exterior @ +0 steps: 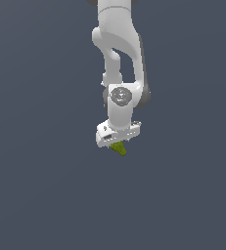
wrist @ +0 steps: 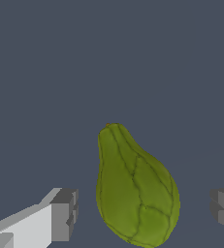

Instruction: Pick up the object and move it to a goal position.

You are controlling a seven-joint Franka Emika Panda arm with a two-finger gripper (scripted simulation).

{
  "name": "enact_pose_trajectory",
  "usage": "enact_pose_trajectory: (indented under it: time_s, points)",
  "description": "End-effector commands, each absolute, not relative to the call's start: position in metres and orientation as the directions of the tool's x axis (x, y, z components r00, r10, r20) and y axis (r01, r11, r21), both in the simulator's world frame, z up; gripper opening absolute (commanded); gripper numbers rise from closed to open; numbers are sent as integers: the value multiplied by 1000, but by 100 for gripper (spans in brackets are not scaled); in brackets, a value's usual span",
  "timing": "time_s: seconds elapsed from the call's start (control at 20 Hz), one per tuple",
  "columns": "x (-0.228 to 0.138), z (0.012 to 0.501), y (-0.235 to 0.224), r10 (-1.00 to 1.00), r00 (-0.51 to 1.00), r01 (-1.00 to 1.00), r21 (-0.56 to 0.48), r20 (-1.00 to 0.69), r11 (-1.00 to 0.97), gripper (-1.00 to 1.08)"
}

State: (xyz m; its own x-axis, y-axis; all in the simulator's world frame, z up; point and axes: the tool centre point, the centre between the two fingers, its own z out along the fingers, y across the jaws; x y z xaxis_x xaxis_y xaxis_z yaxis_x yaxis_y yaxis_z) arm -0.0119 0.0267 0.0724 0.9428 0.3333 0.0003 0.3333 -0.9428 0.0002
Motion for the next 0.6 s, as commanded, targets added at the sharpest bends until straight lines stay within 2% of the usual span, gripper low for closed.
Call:
enact_pose_trajectory:
  time_s: [0.0, 0.4, 0.45, 0.55]
  points:
    - [-13, 59, 27, 335, 942, 335, 0, 0, -942, 100]
    - [-12, 41, 27, 336, 942, 336, 0, 0, -942, 100]
    - [-12, 41, 27, 336, 942, 336, 0, 0, -942, -100]
    - [-12, 41, 27, 336, 942, 336, 0, 0, -942, -100]
